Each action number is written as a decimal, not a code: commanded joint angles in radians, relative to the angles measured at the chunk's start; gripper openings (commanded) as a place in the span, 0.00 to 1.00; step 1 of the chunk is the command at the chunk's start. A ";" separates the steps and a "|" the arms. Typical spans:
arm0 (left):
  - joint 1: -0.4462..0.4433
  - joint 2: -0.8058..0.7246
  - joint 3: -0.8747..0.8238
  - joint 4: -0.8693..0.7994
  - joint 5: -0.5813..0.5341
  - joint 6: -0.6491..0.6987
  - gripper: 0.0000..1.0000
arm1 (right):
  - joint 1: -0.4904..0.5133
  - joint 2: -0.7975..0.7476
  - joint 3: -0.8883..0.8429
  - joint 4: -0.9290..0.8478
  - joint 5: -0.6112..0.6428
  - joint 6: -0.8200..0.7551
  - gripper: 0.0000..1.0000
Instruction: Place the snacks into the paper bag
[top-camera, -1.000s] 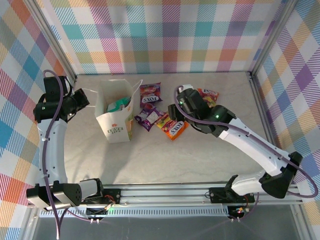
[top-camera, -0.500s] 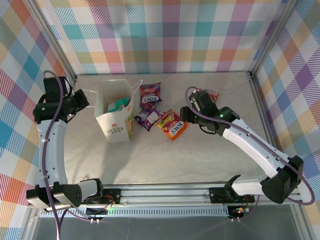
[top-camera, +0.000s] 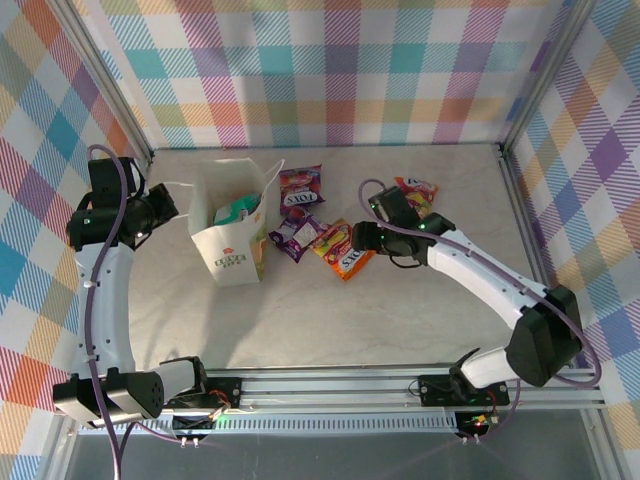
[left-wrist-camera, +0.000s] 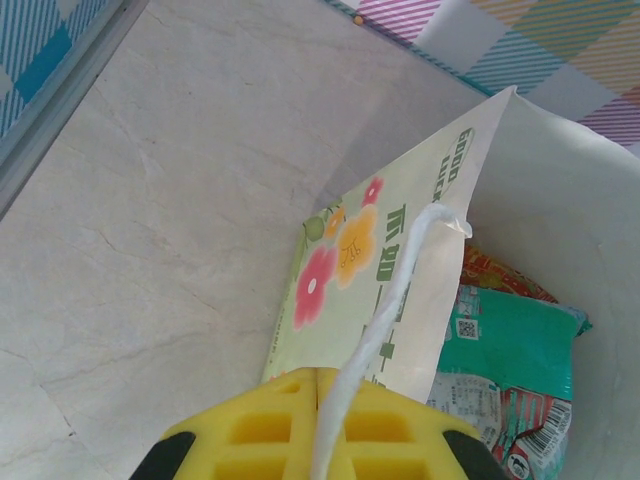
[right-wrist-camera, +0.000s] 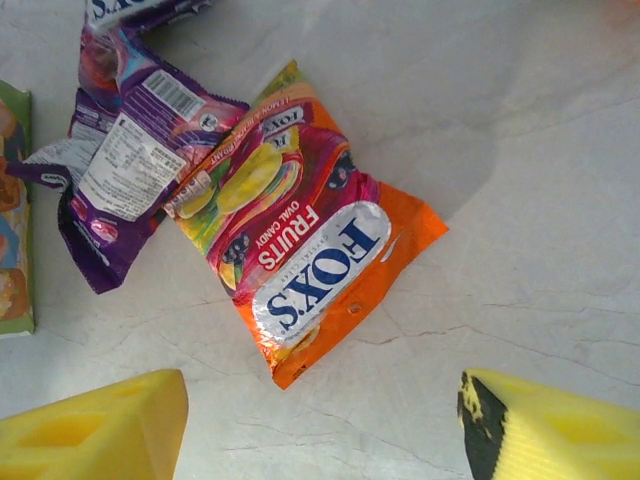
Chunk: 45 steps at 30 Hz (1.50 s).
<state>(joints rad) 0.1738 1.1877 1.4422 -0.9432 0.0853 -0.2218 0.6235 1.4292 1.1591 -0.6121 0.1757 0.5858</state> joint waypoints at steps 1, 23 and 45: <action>0.020 -0.029 -0.015 -0.029 -0.023 0.024 0.04 | -0.013 0.041 -0.018 0.051 -0.055 0.028 0.77; 0.020 -0.042 -0.008 -0.058 -0.052 0.041 0.04 | -0.110 0.261 -0.056 0.197 -0.231 0.097 0.94; 0.020 -0.036 -0.005 -0.058 -0.053 0.045 0.04 | -0.110 0.350 -0.096 0.303 -0.371 0.199 0.95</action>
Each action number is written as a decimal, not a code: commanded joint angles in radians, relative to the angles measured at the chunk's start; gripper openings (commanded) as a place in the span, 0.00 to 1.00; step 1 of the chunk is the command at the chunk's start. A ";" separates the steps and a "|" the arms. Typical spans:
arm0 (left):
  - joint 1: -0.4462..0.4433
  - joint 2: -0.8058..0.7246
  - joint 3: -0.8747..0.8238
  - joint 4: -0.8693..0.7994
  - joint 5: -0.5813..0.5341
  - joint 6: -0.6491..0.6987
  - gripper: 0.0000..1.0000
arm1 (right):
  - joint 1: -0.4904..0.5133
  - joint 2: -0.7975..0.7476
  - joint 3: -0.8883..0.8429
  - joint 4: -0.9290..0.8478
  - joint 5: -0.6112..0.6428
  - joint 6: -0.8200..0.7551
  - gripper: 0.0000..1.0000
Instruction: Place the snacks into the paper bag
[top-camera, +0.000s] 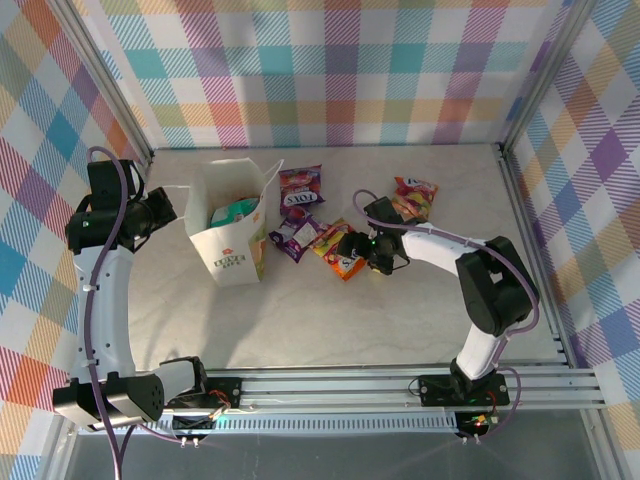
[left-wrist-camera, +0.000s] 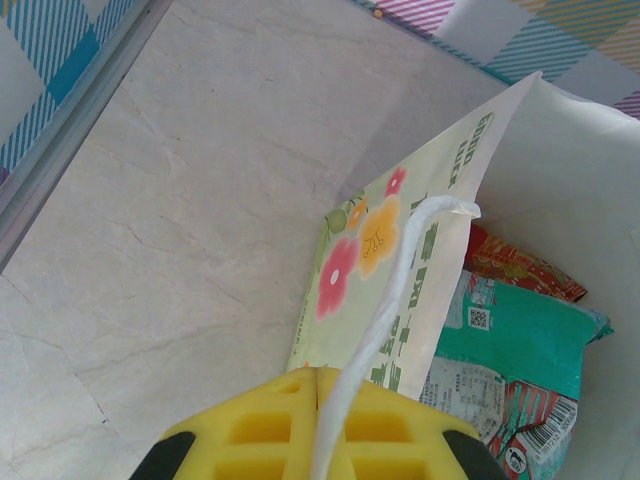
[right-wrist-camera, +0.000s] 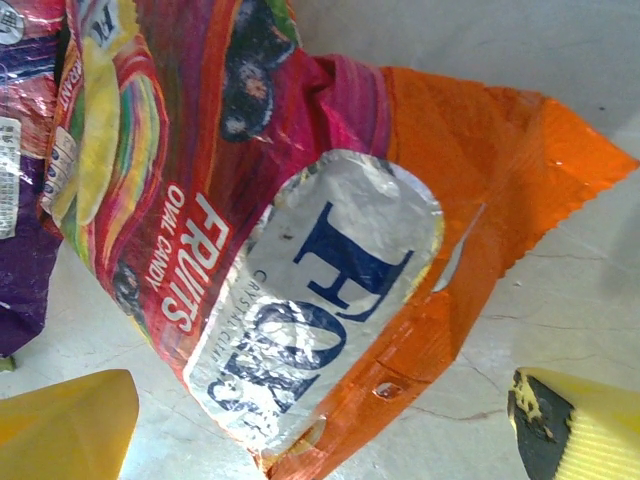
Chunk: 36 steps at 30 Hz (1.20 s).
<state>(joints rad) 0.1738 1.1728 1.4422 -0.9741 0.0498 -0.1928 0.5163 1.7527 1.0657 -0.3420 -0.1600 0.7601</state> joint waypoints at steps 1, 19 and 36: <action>0.020 -0.021 -0.005 -0.028 -0.018 0.016 0.04 | -0.002 0.030 -0.003 0.040 -0.043 0.028 0.95; 0.019 -0.026 -0.008 -0.034 -0.024 0.020 0.04 | 0.031 0.072 0.044 0.094 -0.046 0.091 0.93; 0.018 -0.027 -0.015 -0.032 -0.029 0.026 0.04 | 0.052 0.157 0.136 0.073 -0.006 0.112 0.57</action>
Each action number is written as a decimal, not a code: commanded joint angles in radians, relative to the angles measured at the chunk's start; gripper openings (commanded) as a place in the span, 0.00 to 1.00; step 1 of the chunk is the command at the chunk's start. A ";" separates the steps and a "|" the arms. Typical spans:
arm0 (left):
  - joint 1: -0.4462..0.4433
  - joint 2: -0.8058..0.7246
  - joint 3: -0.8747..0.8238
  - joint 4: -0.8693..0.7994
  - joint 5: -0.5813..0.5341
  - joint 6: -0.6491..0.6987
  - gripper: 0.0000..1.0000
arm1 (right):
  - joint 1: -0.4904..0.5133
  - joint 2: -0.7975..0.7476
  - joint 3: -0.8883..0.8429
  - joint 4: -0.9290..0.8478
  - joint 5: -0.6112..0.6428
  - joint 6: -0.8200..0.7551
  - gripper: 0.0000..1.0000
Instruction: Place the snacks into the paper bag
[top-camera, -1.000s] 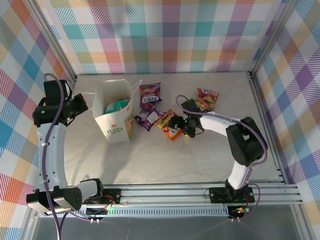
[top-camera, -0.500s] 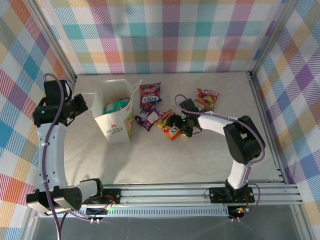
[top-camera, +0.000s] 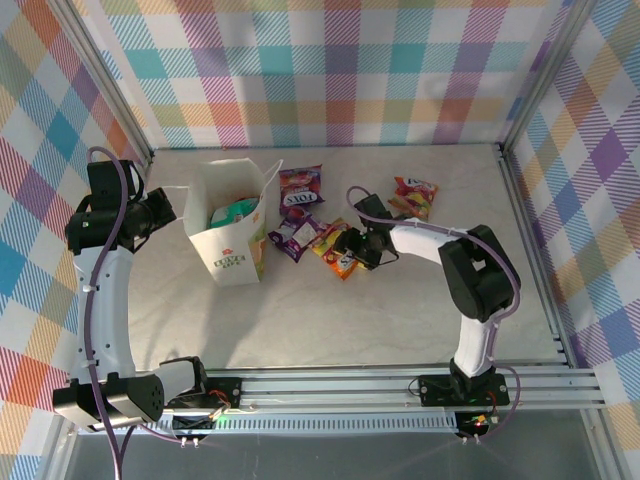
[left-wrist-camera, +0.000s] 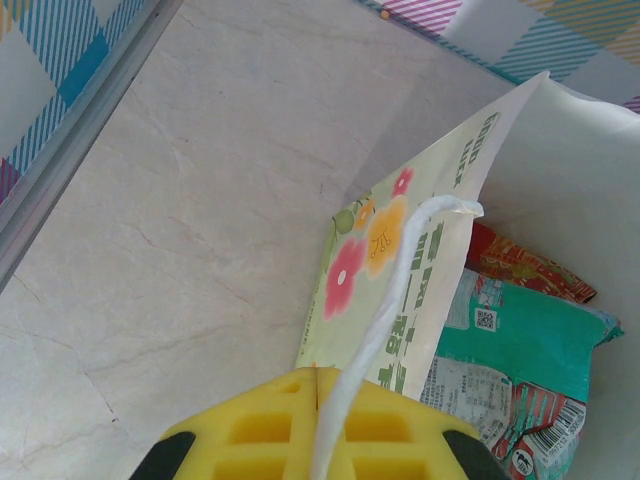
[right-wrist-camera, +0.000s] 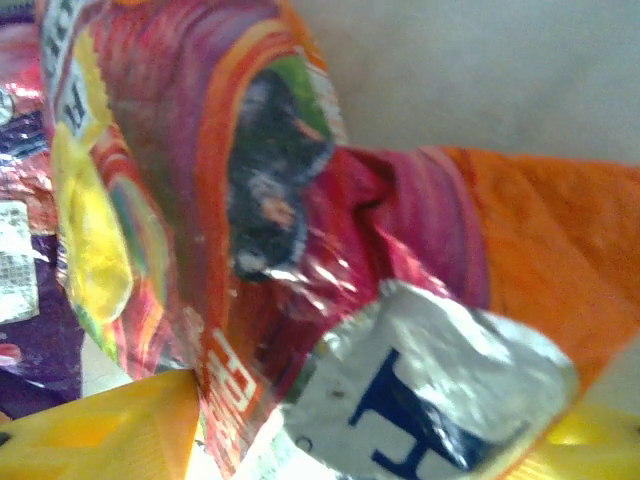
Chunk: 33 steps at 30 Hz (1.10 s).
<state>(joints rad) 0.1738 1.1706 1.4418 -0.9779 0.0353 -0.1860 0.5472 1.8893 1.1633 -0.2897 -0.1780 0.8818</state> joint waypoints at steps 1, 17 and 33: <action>0.020 -0.027 -0.015 -0.028 -0.015 0.019 0.04 | 0.023 0.019 0.045 0.010 0.023 -0.015 0.54; 0.020 -0.033 -0.018 -0.028 -0.005 0.016 0.04 | 0.040 -0.103 0.074 -0.163 0.178 -0.132 0.28; 0.020 -0.021 -0.005 -0.010 0.049 0.005 0.05 | 0.078 -0.240 0.193 -0.324 0.346 -0.251 0.20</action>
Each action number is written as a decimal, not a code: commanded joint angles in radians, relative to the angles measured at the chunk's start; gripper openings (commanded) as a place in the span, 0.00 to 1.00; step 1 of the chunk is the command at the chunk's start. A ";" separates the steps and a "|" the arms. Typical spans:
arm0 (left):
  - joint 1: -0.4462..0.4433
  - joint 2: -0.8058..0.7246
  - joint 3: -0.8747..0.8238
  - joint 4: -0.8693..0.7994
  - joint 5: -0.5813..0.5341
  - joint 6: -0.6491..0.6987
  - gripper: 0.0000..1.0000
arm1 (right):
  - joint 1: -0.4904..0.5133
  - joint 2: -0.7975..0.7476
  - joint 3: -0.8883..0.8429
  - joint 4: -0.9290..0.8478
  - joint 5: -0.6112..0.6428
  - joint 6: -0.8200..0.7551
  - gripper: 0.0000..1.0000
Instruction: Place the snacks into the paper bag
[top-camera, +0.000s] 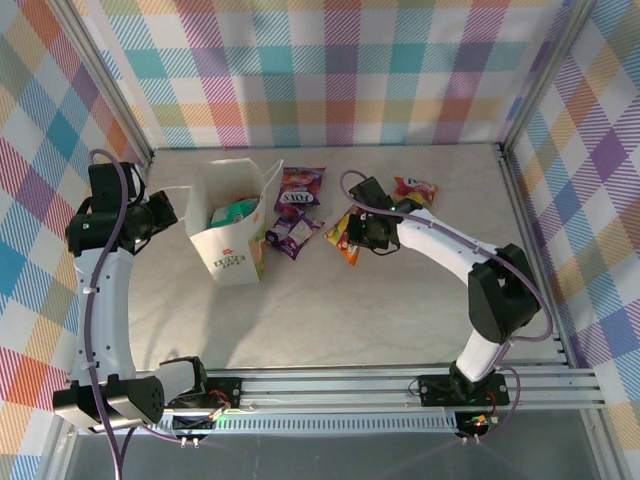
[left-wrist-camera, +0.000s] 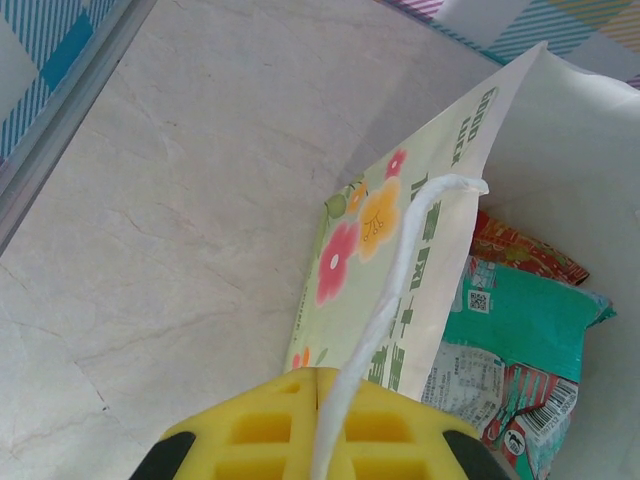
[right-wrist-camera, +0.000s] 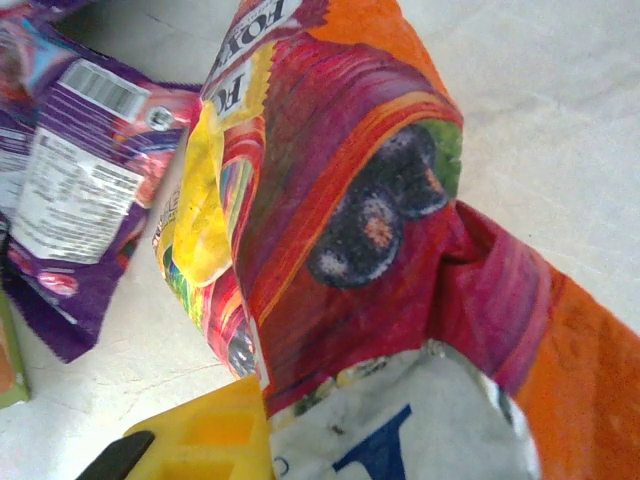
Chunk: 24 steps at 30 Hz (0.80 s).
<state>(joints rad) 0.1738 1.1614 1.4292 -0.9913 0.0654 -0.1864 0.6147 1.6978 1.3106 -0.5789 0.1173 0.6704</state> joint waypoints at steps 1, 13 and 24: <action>0.019 -0.008 0.010 0.004 0.018 0.005 0.05 | 0.014 -0.057 0.057 -0.044 0.060 -0.046 0.19; 0.020 -0.005 0.006 0.014 0.028 0.004 0.04 | 0.073 -0.108 0.251 -0.157 0.195 -0.173 0.19; 0.020 -0.007 0.006 0.027 0.032 0.001 0.04 | 0.188 -0.150 0.441 -0.212 0.387 -0.294 0.19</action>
<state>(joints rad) 0.1738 1.1618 1.4292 -0.9882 0.0834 -0.1867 0.7704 1.6001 1.6772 -0.7898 0.4046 0.4458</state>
